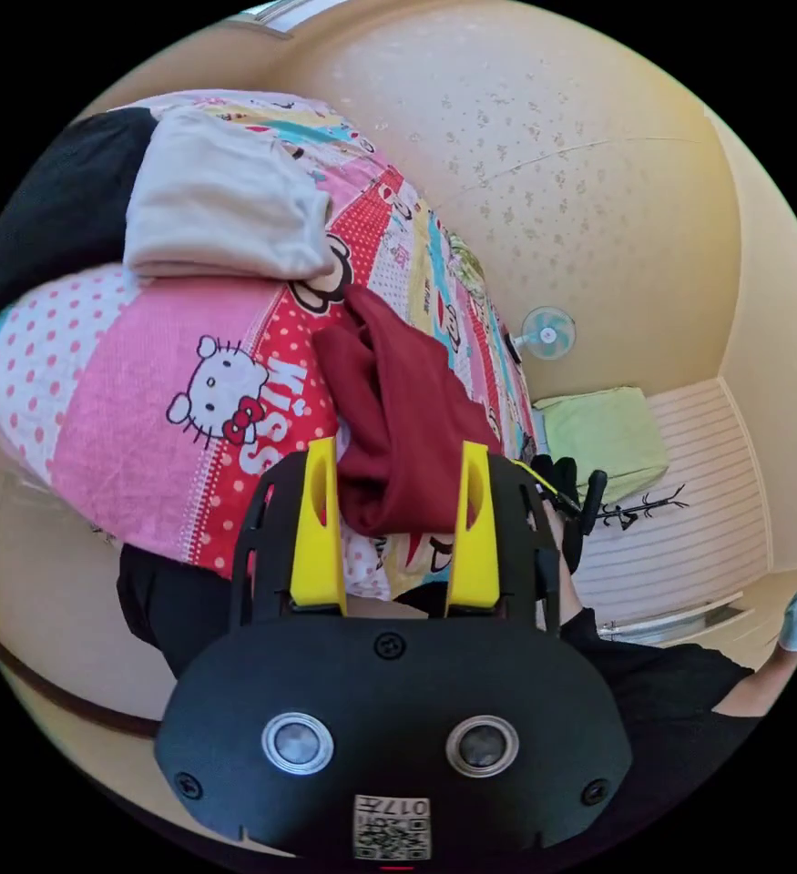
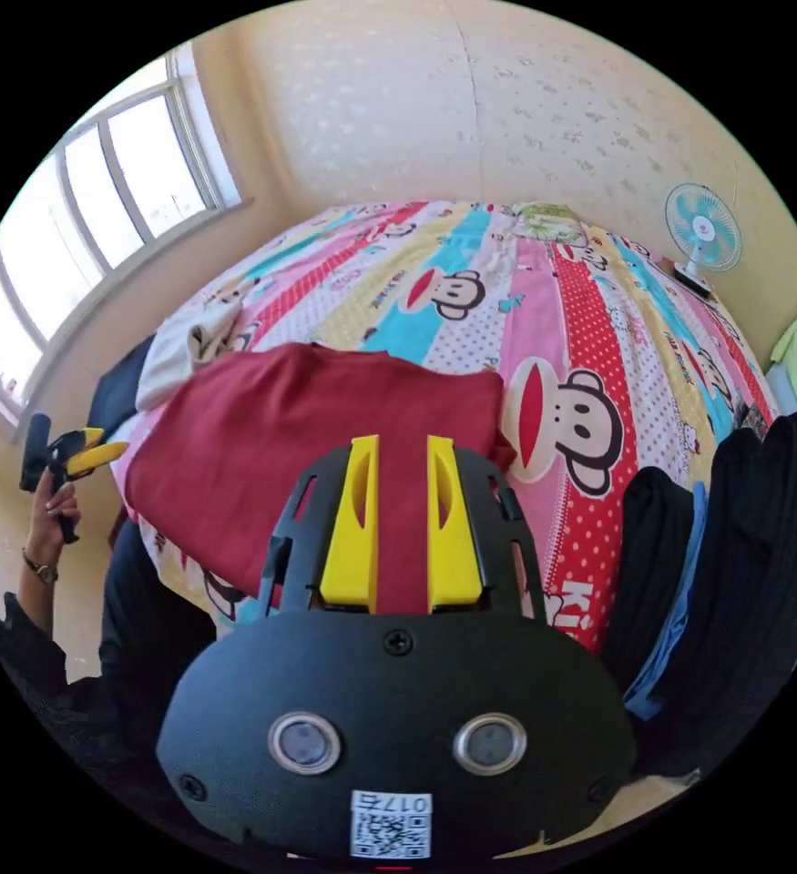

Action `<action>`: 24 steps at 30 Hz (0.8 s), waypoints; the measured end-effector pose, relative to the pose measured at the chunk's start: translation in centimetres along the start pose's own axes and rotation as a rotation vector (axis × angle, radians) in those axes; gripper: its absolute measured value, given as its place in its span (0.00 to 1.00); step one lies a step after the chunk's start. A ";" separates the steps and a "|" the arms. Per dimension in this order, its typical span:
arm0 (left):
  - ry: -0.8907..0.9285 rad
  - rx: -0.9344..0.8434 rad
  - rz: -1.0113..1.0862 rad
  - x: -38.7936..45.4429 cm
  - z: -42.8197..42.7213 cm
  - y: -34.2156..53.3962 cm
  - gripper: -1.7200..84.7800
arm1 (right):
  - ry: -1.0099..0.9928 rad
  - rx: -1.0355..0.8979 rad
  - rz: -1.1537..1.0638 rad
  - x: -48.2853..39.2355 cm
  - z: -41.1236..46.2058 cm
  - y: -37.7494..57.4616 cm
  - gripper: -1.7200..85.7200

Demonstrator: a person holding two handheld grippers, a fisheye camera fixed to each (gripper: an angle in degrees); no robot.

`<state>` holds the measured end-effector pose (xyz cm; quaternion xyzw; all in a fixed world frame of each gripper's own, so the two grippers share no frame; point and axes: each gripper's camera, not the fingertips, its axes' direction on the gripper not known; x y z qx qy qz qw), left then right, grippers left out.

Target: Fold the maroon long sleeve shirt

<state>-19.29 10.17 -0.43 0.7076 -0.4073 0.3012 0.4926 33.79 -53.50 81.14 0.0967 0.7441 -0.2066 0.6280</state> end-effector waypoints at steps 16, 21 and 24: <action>0.096 -0.053 0.217 12.5 9.9 -3.2 0.07 | -0.026 -0.080 0.168 3.6 -2.0 4.5 0.03; 0.107 -0.310 0.538 24.1 23.0 -0.8 0.07 | -0.144 -0.033 0.292 7.3 -6.7 7.0 0.03; 0.176 -0.474 0.633 26.0 29.2 3.0 0.05 | -0.232 -0.010 0.371 9.8 -9.5 8.9 0.04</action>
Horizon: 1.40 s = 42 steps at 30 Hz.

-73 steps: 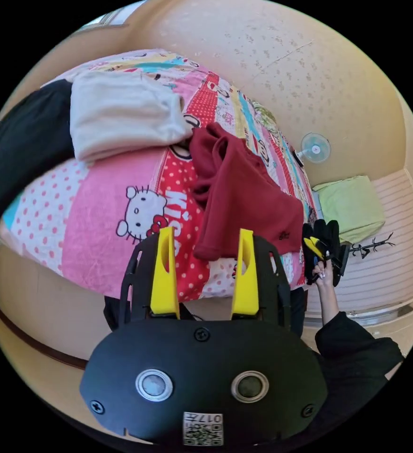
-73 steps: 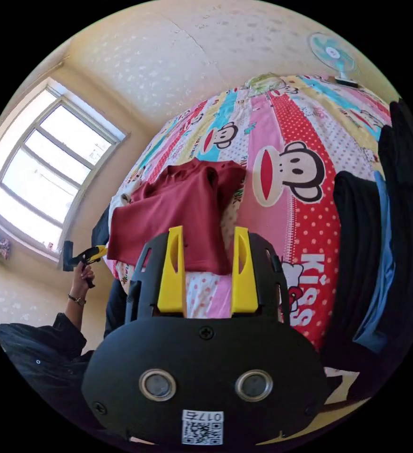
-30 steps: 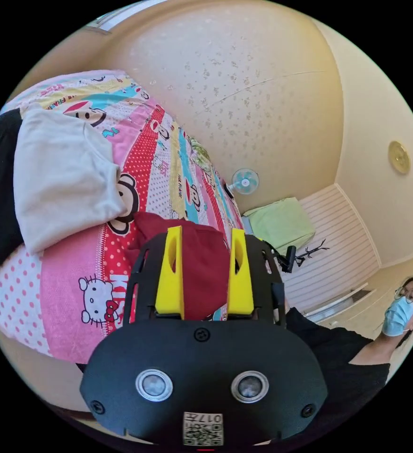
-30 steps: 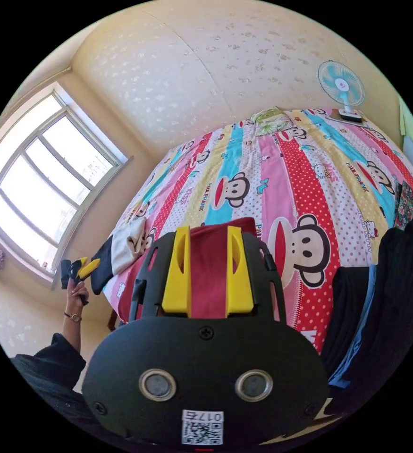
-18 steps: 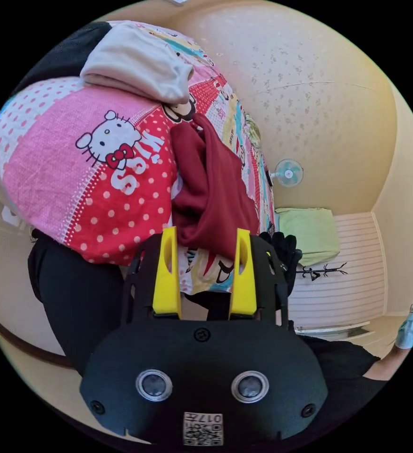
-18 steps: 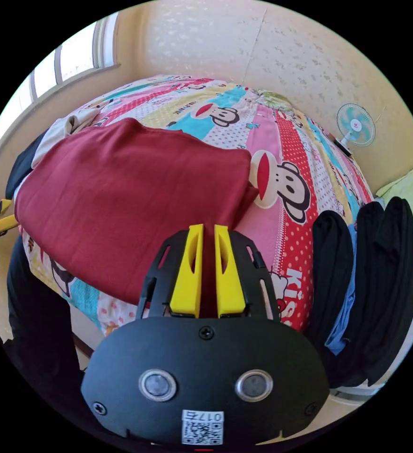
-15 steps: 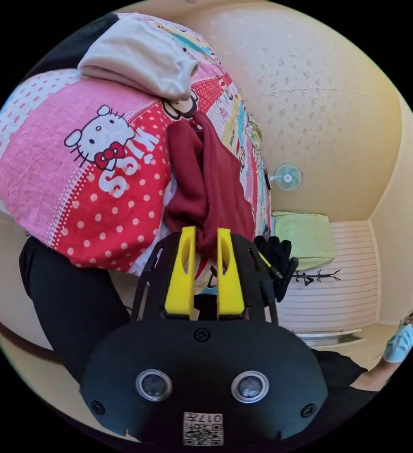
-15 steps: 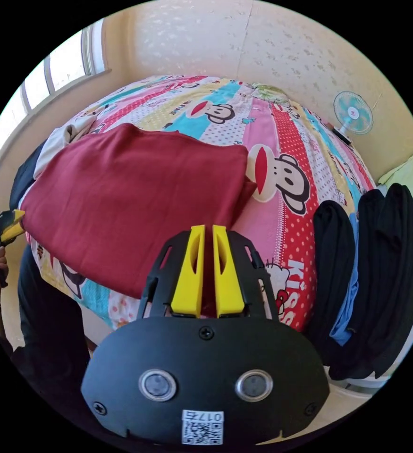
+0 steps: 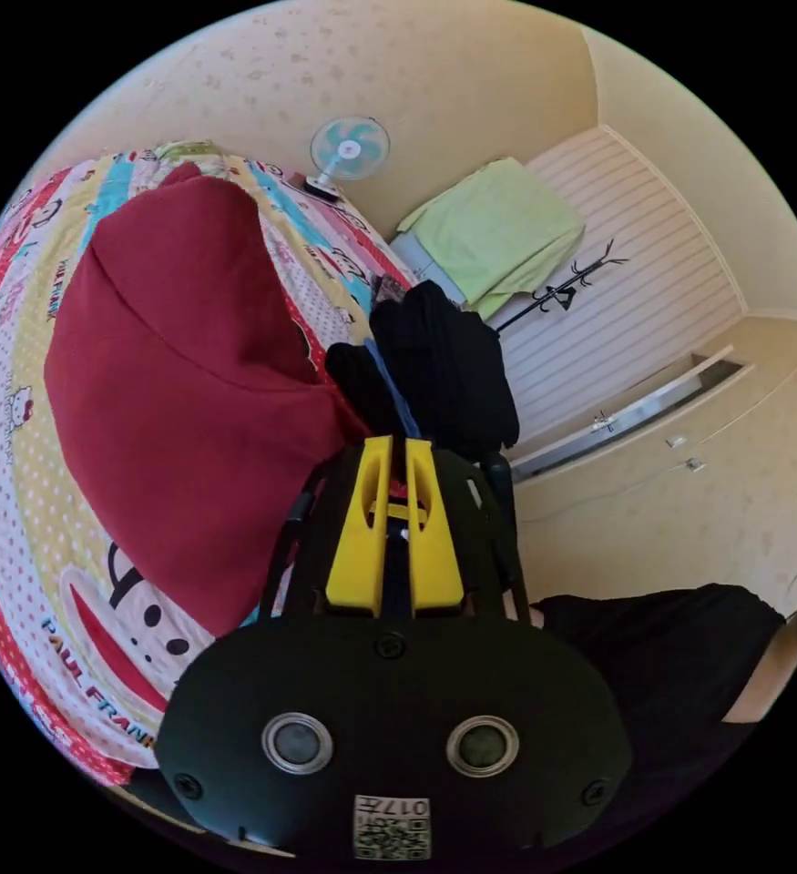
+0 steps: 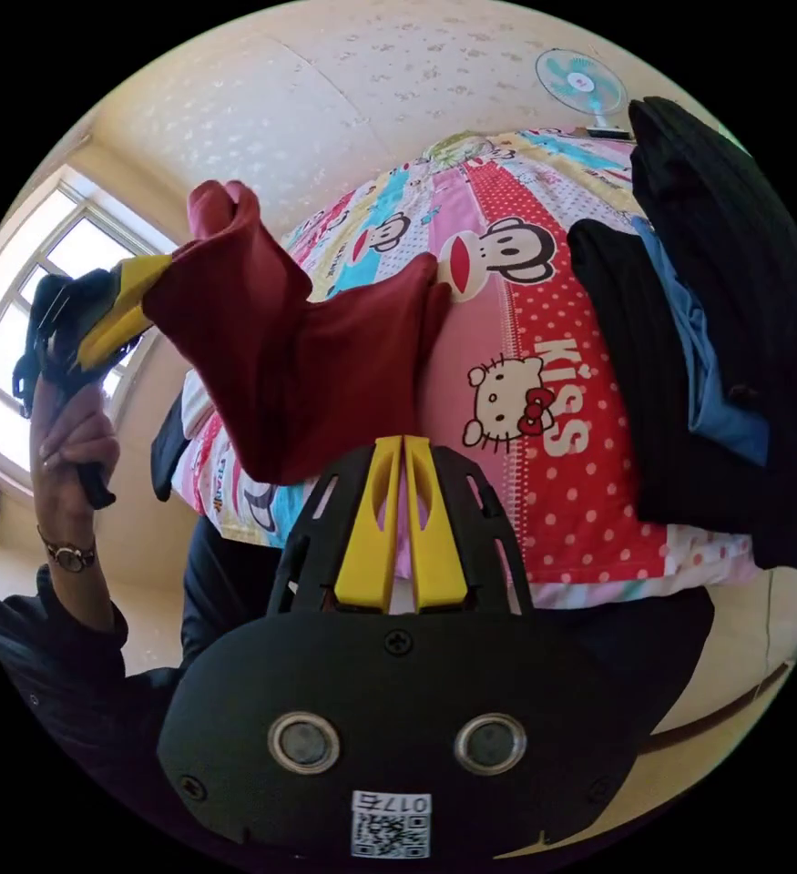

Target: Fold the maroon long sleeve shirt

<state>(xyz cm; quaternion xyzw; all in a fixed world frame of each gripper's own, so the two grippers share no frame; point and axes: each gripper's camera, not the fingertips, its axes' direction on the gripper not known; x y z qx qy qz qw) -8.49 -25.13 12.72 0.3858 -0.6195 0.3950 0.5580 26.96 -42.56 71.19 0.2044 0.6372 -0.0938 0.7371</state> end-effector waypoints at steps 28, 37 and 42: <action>0.093 0.048 -0.421 -7.0 0.8 18.2 0.10 | -1.144 0.148 0.579 13.7 -14.7 0.5 0.28; 0.194 0.178 -0.136 -0.5 -4.7 21.9 0.11 | -1.325 0.182 0.134 10.4 -21.2 -5.8 0.24; 0.024 0.096 -0.071 2.2 -4.3 22.8 0.13 | -1.317 0.371 -0.186 10.6 -33.5 -12.8 0.22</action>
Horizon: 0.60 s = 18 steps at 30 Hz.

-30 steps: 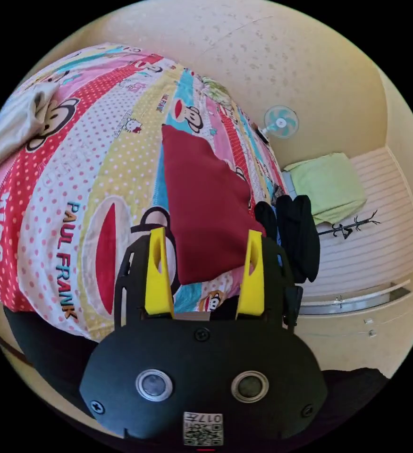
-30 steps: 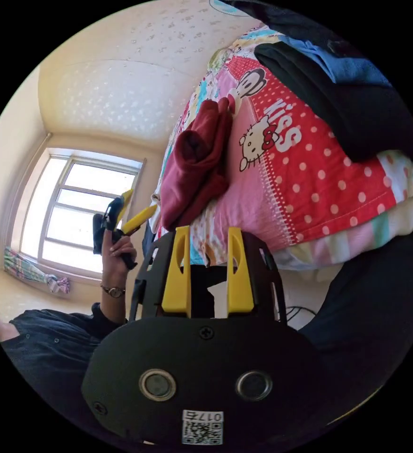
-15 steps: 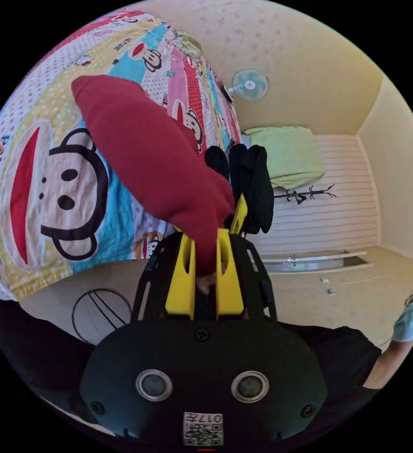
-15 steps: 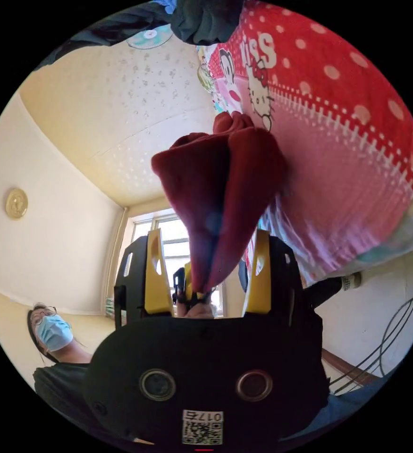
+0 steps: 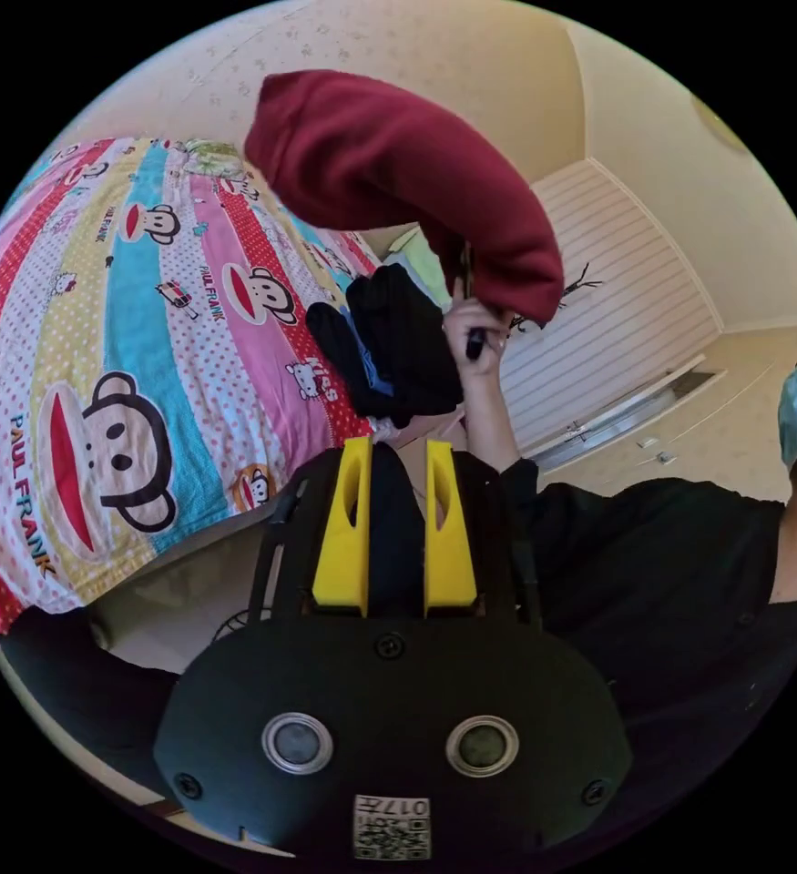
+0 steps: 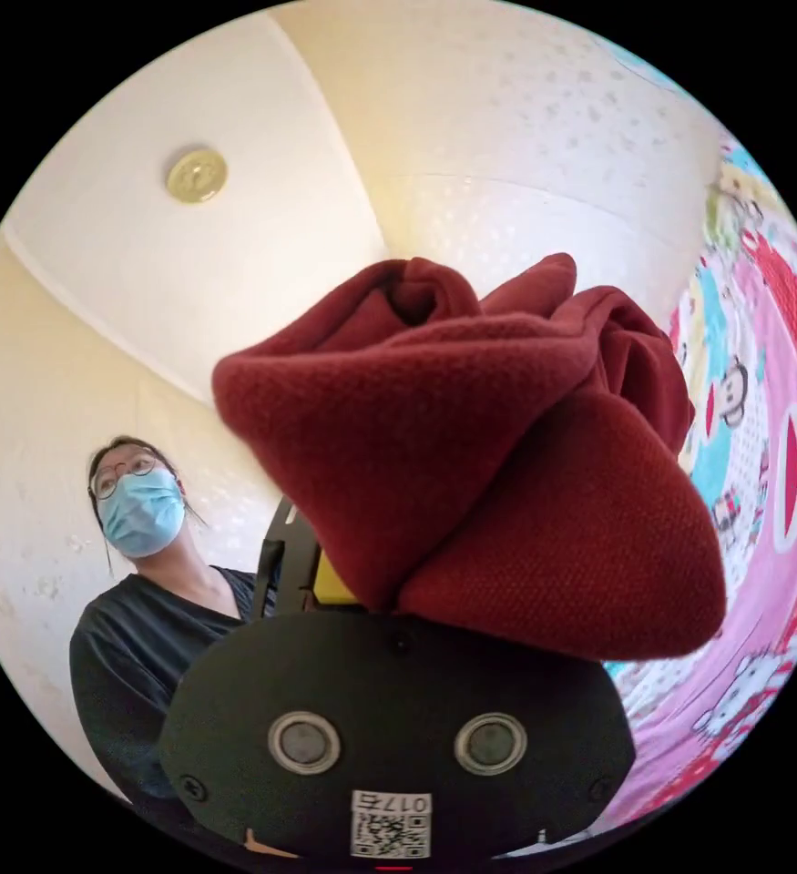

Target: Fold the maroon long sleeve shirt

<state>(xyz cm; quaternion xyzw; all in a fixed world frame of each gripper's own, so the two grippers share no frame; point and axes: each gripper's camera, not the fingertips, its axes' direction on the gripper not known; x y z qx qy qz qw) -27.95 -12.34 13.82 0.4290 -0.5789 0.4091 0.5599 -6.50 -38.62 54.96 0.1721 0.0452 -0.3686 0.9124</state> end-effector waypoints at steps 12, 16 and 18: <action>0.093 -0.026 -0.246 -5.1 1.2 -0.5 0.12 | 0.558 0.458 -0.034 -9.3 -28.3 -14.2 0.17; 0.083 -0.009 -0.273 -5.4 0.5 -0.7 0.12 | 0.921 0.610 0.322 -4.8 -37.4 -3.5 0.16; 0.070 0.015 -0.294 -5.7 -0.2 -0.5 0.13 | 0.972 0.567 0.290 -4.3 -37.1 1.9 0.13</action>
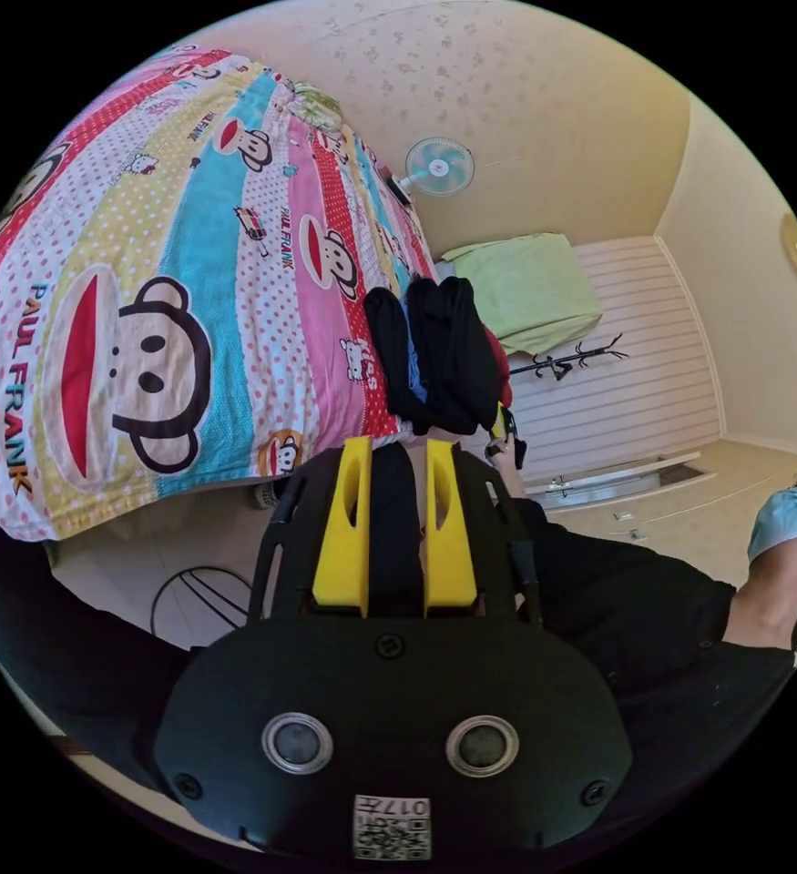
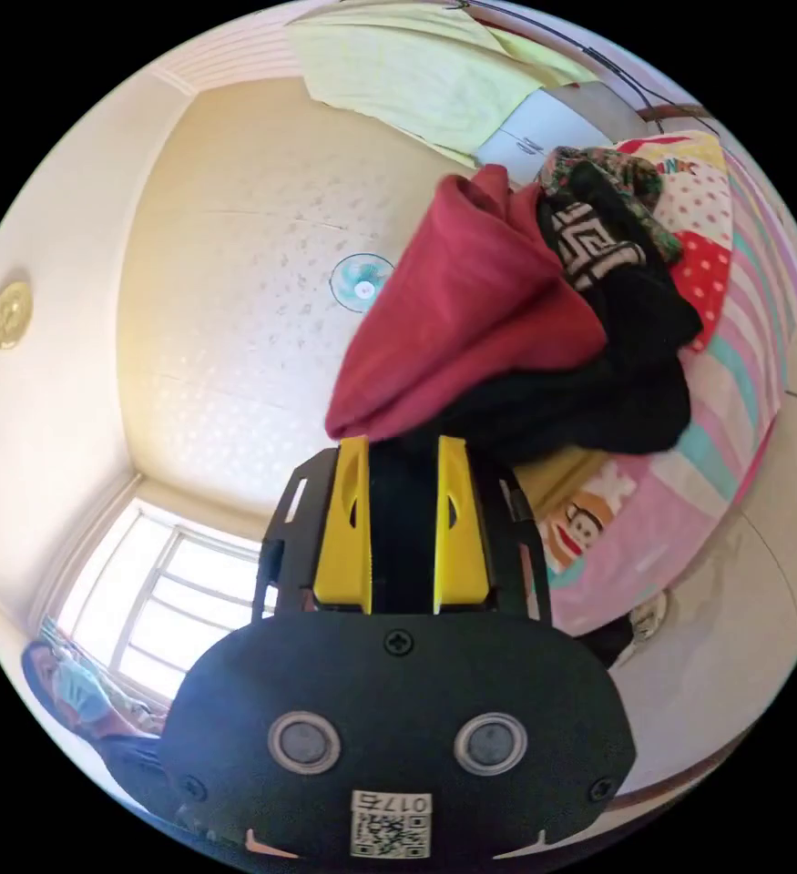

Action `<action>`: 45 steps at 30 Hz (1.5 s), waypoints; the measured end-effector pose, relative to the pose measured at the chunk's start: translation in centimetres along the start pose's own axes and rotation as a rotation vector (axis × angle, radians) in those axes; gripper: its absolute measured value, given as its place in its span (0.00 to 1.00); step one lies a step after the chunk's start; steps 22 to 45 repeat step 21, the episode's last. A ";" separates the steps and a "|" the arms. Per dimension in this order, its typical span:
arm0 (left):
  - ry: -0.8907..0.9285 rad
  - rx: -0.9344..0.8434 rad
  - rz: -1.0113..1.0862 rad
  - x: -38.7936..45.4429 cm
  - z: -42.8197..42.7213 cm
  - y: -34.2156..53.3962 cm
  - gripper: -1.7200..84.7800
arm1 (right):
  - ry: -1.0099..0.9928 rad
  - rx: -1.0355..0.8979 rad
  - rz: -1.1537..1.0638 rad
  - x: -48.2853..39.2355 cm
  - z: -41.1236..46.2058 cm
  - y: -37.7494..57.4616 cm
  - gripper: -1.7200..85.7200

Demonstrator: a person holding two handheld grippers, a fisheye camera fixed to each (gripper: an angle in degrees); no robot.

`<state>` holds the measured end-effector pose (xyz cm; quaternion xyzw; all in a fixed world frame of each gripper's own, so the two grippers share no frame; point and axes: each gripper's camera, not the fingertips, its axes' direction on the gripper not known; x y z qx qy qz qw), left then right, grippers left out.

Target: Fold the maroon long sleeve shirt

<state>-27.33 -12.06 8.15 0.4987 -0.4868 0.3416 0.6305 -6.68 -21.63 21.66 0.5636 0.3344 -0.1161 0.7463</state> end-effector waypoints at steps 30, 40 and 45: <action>-0.422 0.207 -0.113 -1.8 -7.9 3.1 0.02 | 0.266 -0.962 -1.168 -17.2 43.3 46.5 0.03; -0.422 0.207 -0.113 -1.8 -7.9 3.1 0.02 | 0.266 -0.962 -1.168 -17.2 43.3 46.5 0.03; -0.422 0.207 -0.113 -1.8 -7.9 3.1 0.02 | 0.266 -0.962 -1.168 -17.2 43.3 46.5 0.03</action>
